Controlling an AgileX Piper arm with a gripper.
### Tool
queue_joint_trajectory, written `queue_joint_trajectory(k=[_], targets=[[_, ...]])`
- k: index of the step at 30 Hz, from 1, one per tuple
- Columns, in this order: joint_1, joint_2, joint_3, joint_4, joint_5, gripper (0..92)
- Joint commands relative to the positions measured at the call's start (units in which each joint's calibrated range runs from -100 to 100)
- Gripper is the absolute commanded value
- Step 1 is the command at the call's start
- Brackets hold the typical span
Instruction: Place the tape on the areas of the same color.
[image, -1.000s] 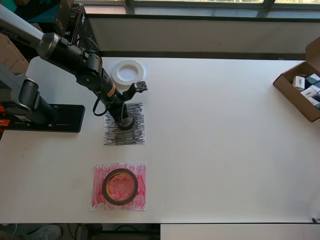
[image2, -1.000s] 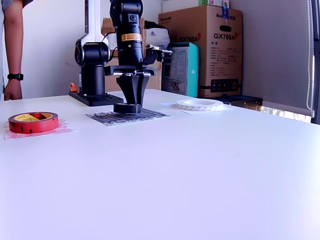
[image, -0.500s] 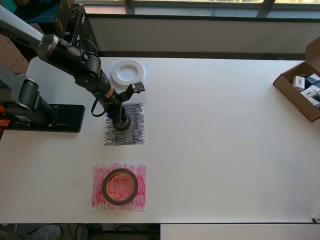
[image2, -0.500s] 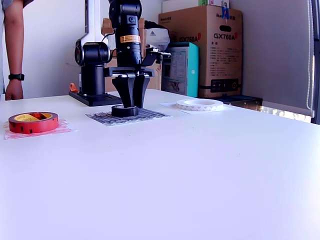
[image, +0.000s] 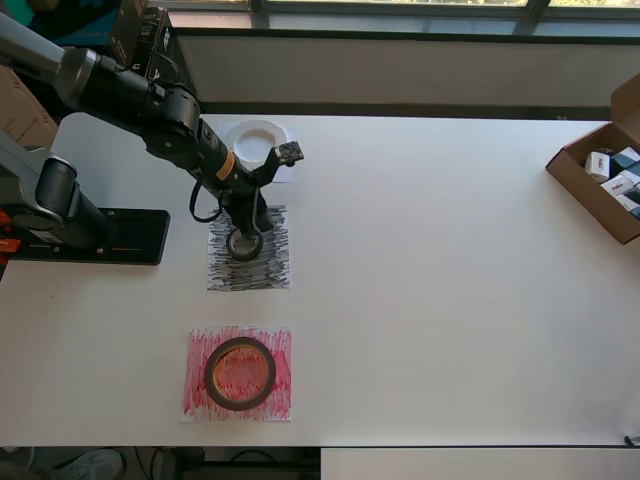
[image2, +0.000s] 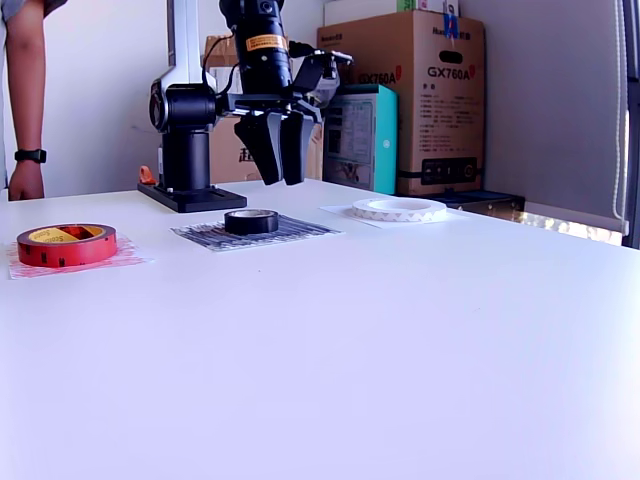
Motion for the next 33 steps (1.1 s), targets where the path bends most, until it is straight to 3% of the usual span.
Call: queue_joint_trajectory(k=[1, 11, 21, 28, 33], targets=[[2.16, -16.29, 0.65, -0.22, -0.44, 41.4], [7.21, -45.94, 8.37, -0.22, -0.85, 39.8], [9.11, -80.74, 21.82, -0.22, -6.91, 0.2], [9.34, -91.03, 21.82, -1.07, -7.40, 0.0], [9.19, -98.14, 22.82, -1.15, -16.89, 0.0]])
